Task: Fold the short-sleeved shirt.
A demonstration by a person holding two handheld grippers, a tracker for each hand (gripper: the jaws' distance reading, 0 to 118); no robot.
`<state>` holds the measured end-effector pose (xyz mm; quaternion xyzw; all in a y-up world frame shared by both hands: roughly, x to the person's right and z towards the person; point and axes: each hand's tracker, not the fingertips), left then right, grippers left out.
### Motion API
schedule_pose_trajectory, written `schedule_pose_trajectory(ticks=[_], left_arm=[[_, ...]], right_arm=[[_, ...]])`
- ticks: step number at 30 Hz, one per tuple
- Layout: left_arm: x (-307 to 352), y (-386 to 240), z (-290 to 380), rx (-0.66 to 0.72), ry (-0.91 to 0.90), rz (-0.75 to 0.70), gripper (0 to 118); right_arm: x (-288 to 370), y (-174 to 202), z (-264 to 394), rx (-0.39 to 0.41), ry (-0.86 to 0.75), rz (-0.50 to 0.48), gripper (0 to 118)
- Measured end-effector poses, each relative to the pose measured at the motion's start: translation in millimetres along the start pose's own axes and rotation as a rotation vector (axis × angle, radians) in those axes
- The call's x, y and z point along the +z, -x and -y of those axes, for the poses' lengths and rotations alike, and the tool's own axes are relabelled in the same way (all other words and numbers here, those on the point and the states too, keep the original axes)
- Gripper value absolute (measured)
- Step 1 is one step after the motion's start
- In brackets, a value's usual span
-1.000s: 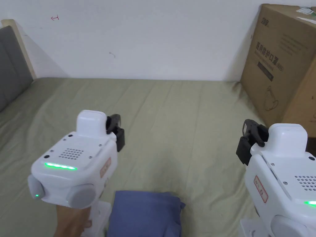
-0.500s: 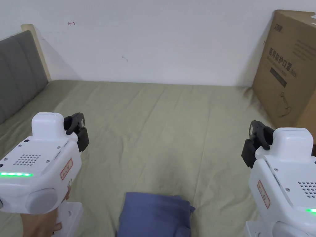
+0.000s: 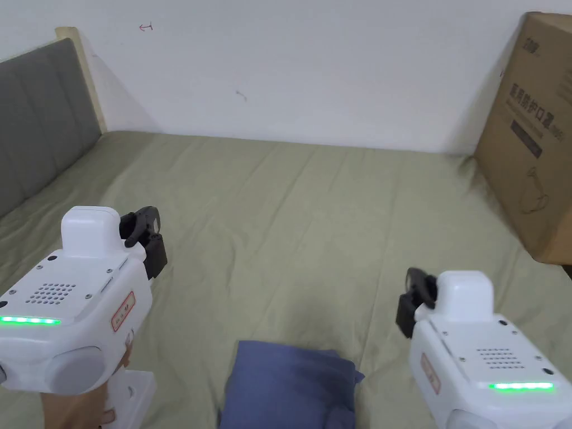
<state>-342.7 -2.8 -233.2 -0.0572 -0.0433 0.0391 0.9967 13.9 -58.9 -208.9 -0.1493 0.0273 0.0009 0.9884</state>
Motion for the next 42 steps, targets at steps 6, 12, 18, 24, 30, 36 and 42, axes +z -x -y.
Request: schedule_pose_trajectory(ticks=[6, 12, 18, 24, 30, 36, 42], left_arm=[[1.1, 5.5, 5.5, -0.009, 0.023, -0.004, 0], [0.0, 11.7, 14.2, 0.002, 0.062, -0.002, 0], [-4.9, 13.2, 28.9, 0.019, 0.115, 0.007, 0], [-27.6, 10.4, 54.4, 0.16, 0.35, 0.074, 5], [-82.3, 6.3, 121.4, 0.424, 0.827, 0.209, 99], [-117.8, -2.3, 181.4, 0.421, 1.054, 0.268, 111], [-124.9, -9.3, 214.4, 0.387, 1.126, 0.299, 56]], right_arm=[[-51.4, 35.1, 68.6, 0.011, 0.28, -0.109, 0], [-82.7, 58.9, 127.1, 0.009, 0.516, -0.132, 0], [-93.8, 65.7, 167.4, -0.056, 0.632, -0.114, 0], [-104.1, 57.3, 167.8, -0.122, 0.658, -0.106, 0], [-99.5, 55.4, 165.0, -0.146, 0.649, -0.116, 0], [-99.1, 52.2, 165.3, -0.158, 0.65, -0.126, 0], [-99.6, 50.3, 165.8, -0.16, 0.65, -0.134, 0]])
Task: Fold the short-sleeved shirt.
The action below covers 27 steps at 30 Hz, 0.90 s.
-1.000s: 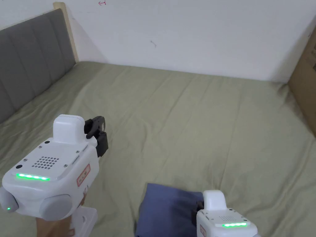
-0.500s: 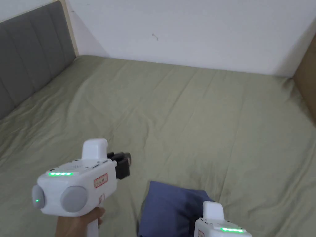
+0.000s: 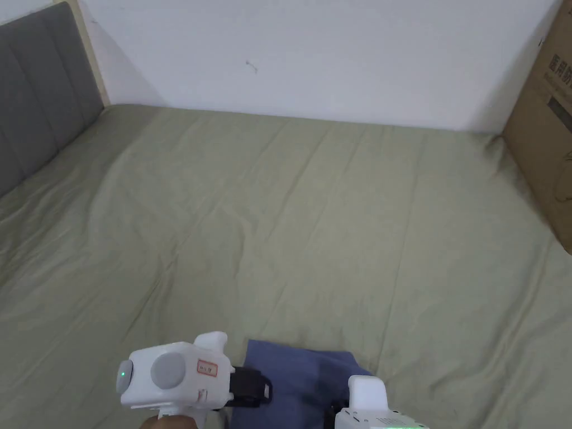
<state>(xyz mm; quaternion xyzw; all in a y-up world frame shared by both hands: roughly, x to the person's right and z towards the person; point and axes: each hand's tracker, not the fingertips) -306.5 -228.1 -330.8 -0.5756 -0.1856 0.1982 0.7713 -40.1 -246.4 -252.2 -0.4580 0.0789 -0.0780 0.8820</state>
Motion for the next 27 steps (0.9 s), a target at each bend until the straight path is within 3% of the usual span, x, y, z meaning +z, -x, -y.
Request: schedule_pose_trajectory(ticks=[6, 14, 17, 27], left_arm=[[-2.7, -3.3, 7.7, 0.016, -0.015, 0.026, 24], [43.3, -6.1, -5.7, -0.066, -0.071, 0.03, 20], [80.2, 16.2, -23.2, -0.131, -0.121, -0.077, 20], [214.4, 179.2, -83.4, -0.052, -0.205, -0.457, 20]], right_arm=[[2.3, -1.1, -1.5, 0.008, 0.0, -0.008, 0], [43.8, 5.8, -29.0, 0.044, -0.097, -0.022, 0], [63.5, 10.3, -48.7, 0.056, -0.174, -0.022, 0], [83.2, 39.8, -95.7, 0.098, -0.287, -0.013, 0]])
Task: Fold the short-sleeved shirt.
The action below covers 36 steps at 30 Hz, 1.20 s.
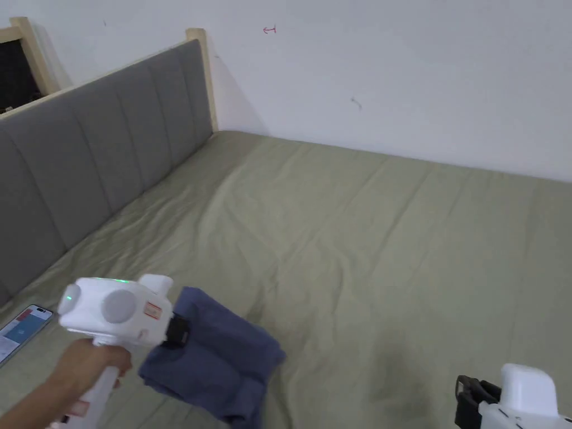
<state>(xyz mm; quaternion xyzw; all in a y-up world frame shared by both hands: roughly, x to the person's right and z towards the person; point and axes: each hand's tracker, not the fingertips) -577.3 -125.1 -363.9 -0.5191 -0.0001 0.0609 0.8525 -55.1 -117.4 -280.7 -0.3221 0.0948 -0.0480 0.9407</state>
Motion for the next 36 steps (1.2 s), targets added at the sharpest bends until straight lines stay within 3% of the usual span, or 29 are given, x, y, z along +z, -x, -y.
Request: schedule_pose_trajectory(ticks=[5, 11, 13, 14, 15, 17, 26, 36], left_arm=[[5.8, 77.8, -22.2, 0.054, -0.008, -0.106, 20], [-22.1, 104.4, -24.5, 0.133, 0.08, -0.122, 24], [-31.4, 103.6, -23.1, 0.128, 0.092, -0.164, 40], [-36.1, 104.7, -23.7, 0.123, 0.083, -0.177, 55], [-38.1, 104.1, -22.7, 0.119, 0.08, -0.18, 79], [-40.6, 103.2, -22.9, 0.127, 0.082, -0.18, 98], [4.5, 75.4, -35.3, 0.119, -0.017, -0.173, 98], [127.5, -13.2, -44.2, 0.075, -0.295, -0.12, 97]], right_arm=[[-4.0, 12.0, -18.4, 0.029, -0.039, 0.016, 0], [-15.1, 17.7, -27.2, 0.046, -0.047, 0.028, 0], [-18.6, 18.0, -26.3, 0.057, -0.033, 0.033, 0], [-19.7, 18.1, -25.3, 0.063, -0.029, 0.037, 0], [-20.7, 17.4, -24.3, 0.066, -0.022, 0.041, 0], [-21.4, 15.9, -22.1, 0.065, -0.014, 0.045, 0], [0.5, 9.1, -28.7, 0.059, -0.049, 0.031, 0], [76.0, -3.8, -70.4, 0.102, -0.252, 0.03, 0]])
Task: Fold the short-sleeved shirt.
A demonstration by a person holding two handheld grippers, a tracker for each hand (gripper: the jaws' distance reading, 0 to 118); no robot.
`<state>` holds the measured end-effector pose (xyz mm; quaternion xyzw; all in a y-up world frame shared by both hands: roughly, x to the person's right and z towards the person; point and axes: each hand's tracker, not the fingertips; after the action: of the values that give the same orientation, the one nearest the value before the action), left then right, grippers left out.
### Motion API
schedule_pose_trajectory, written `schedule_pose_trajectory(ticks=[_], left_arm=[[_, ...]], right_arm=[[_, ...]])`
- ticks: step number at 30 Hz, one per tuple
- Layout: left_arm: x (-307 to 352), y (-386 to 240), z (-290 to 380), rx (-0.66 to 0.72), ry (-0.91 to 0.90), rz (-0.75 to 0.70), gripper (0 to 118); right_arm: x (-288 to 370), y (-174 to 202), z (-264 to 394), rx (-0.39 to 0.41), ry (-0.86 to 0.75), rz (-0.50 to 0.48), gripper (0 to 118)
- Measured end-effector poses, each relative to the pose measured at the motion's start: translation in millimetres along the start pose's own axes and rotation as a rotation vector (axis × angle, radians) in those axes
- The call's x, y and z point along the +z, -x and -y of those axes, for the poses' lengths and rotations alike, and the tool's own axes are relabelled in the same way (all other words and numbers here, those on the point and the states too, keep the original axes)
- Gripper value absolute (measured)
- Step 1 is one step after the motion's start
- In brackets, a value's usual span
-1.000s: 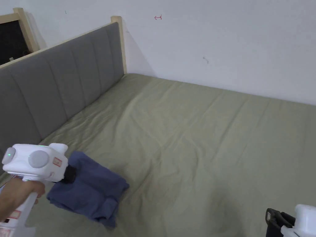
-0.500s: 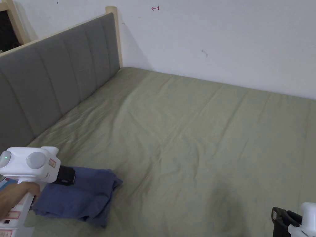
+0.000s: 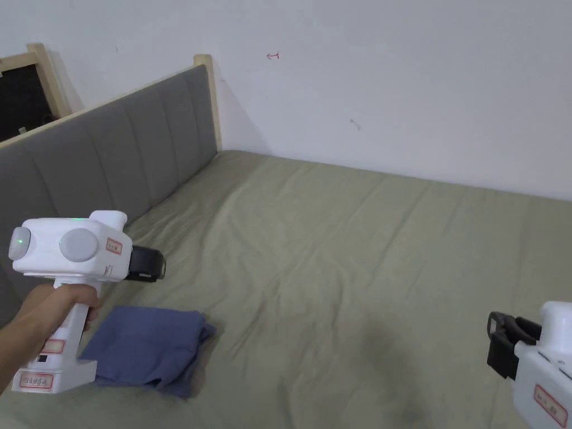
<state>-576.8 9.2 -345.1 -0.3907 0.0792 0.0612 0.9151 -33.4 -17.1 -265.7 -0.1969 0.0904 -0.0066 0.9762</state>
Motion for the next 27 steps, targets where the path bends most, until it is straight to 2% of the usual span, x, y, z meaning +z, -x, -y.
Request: schedule_pose_trajectory(ticks=[4, 9, 14, 18, 19, 20, 23, 24, 27], left_arm=[[64.3, -46.7, -8.1, -0.036, -0.198, 0.024, 97], [126.1, -99.4, 6.3, -0.012, -0.483, 0.115, 97], [151.1, -154.5, 38.2, -0.019, -0.733, 0.119, 97], [149.9, -193.1, 62.1, -0.035, -0.848, 0.142, 95], [149.4, -202.6, 68.0, -0.053, -0.87, 0.14, 90], [148.5, -210.8, 73.0, -0.064, -0.868, 0.15, 79], [144.9, -233.0, 84.4, -0.102, -0.849, 0.189, 7], [142.1, -237.9, 88.7, -0.104, -0.854, 0.185, 0], [136.4, -247.8, 90.9, -0.131, -0.818, 0.228, 0]], right_arm=[[30.1, -10.3, -27.4, 0.043, -0.117, 0.058, 0], [62.8, -23.5, -49.4, 0.105, -0.255, 0.14, 0], [86.5, -37.7, -56.0, 0.107, -0.339, 0.184, 0], [98.1, -46.6, -53.4, 0.105, -0.369, 0.217, 0], [100.3, -49.2, -52.0, 0.098, -0.378, 0.223, 0], [102.7, -51.0, -50.7, 0.094, -0.381, 0.229, 0], [107.9, -56.5, -47.5, 0.089, -0.384, 0.247, 0], [108.9, -58.0, -46.7, 0.087, -0.383, 0.249, 0], [110.3, -61.3, -45.2, 0.084, -0.378, 0.259, 0]])
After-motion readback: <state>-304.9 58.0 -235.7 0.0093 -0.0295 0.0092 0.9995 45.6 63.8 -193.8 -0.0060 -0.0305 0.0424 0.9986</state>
